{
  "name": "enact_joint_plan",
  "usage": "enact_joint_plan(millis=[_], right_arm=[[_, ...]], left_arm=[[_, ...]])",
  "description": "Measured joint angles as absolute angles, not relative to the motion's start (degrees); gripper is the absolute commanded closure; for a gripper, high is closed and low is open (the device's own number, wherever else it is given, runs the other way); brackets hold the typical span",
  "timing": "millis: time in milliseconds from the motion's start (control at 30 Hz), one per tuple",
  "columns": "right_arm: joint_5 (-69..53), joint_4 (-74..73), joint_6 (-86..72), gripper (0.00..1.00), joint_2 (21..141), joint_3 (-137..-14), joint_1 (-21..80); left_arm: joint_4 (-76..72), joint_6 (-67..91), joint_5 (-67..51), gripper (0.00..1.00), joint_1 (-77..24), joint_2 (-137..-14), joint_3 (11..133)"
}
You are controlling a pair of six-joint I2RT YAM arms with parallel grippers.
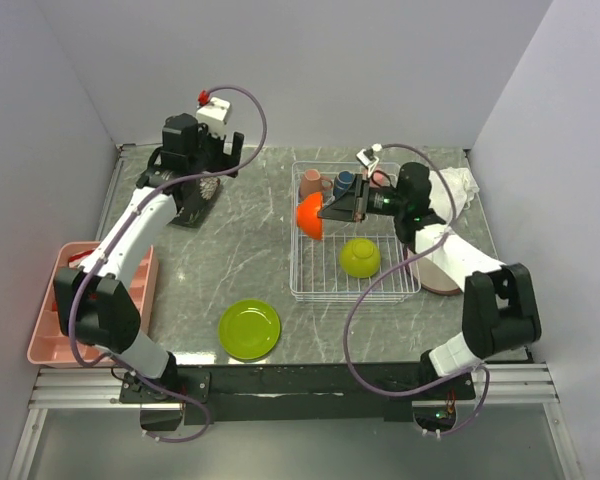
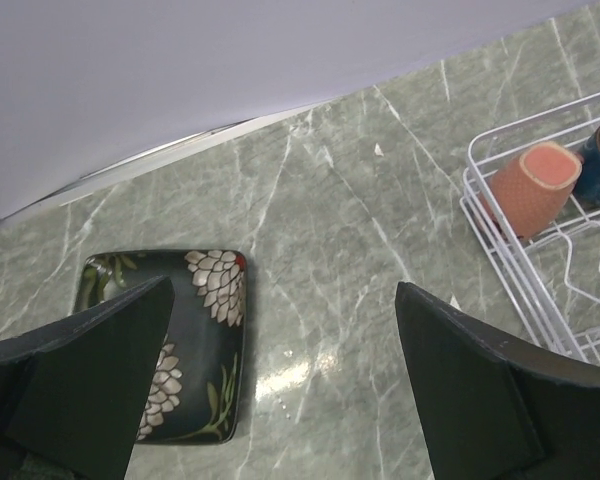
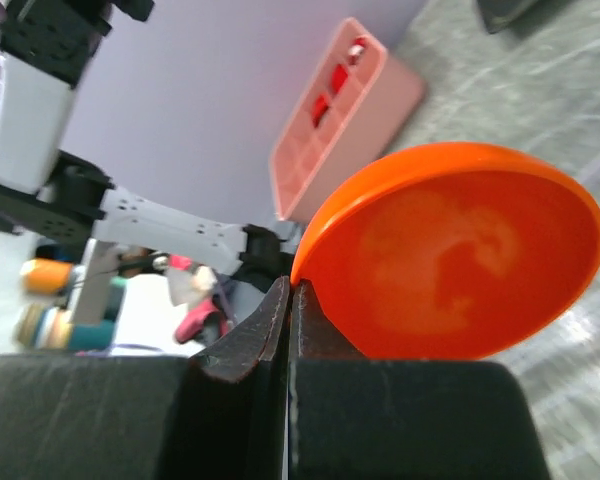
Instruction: Load the mixed dishes into the dish rack
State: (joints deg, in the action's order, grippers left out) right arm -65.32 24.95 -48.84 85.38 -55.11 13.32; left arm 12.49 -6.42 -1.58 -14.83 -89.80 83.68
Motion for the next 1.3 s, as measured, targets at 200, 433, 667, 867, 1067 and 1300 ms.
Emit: enact_joint_plan(millis=[200,433,667,867,1067,1300], right_arm=[[-65.82,38.76,-58.81,1.00,91.05,-52.93,15.40],[-66.04,43.38,-63.68,1.00,92.25,-46.94,15.40],[-66.78,53.65,-70.59,1.00,94.35,-40.84,15.40],[-67.26,63.26,-77.60,1.00,100.60,-39.40,15.38],[-67.57,68.40,-81.41,1.00,104.07,-38.35,15.25],[-68.99,66.26,-79.59,1.00,104.73,-38.76,14.70]], left_arm=[[13.54,-7.88,-0.95,0.01,-14.74,-86.00,80.88],[14.46,-8.80,-0.62,0.00,-13.61,-84.77,80.12],[14.55,-9.30,-0.30,0.01,-12.14,-84.77,80.05],[14.59,-9.37,-0.32,0.00,-12.14,-84.77,80.05],[14.63,-9.41,-0.30,0.00,-12.14,-84.77,79.92],[14.74,-9.41,-0.30,0.00,-12.14,-84.77,79.46]])
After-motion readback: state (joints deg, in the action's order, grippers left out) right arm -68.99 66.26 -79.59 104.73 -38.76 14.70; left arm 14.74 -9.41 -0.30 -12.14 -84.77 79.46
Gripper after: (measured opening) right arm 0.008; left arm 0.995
